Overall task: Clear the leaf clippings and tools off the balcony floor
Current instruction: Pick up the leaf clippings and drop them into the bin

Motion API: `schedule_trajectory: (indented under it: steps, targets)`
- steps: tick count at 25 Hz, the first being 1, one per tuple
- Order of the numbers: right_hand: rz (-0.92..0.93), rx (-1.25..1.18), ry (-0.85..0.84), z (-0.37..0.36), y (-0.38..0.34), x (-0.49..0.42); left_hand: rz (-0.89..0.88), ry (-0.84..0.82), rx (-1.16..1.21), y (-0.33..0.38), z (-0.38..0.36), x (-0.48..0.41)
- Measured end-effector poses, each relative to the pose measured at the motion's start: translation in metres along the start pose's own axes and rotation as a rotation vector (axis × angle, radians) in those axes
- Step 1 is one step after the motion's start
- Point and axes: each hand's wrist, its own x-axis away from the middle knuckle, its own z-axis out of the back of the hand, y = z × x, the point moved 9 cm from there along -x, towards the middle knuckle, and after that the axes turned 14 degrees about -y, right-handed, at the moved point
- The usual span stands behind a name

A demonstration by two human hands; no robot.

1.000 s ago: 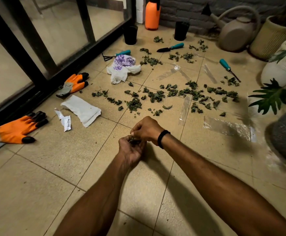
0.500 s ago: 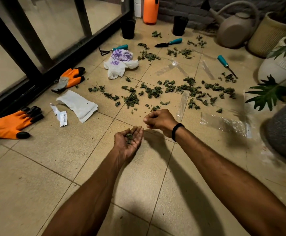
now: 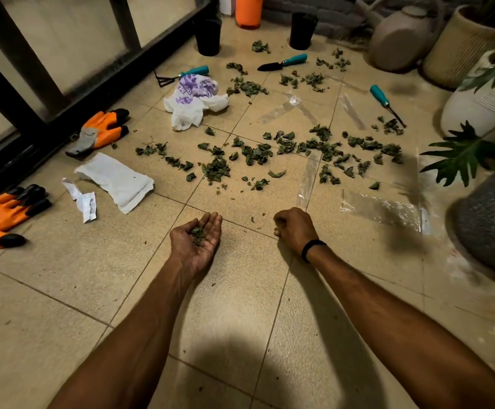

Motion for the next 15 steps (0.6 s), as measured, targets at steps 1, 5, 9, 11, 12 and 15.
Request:
schedule_trajectory:
  steps: [1, 5, 9, 11, 12, 15]
  targets:
    - [0.006, -0.046, 0.034, 0.000, -0.003, -0.003, 0.003, 0.001, -0.007, -0.001, 0.001, -0.002]
    - [0.005, -0.007, 0.057, -0.006, -0.022, -0.019, 0.000, 0.010, -0.029, -0.003, 0.003, -0.009]
    - [0.236, 0.162, -0.085, -0.029, -0.065, -0.021, -0.002, 0.023, -0.030, 0.000, 0.004, -0.011]
    - [0.298, 0.181, -0.145, -0.031, -0.071, -0.019, -0.010, 0.022, -0.029, 0.003, 0.004, -0.010]
    - [0.280, 0.141, -0.154, -0.027, -0.067, -0.019, -0.013, 0.022, -0.031, 0.004, 0.004, -0.009]
    - [0.245, 0.106, -0.102, -0.014, -0.058, -0.020, -0.015, 0.025, -0.039, 0.008, 0.007, -0.009]
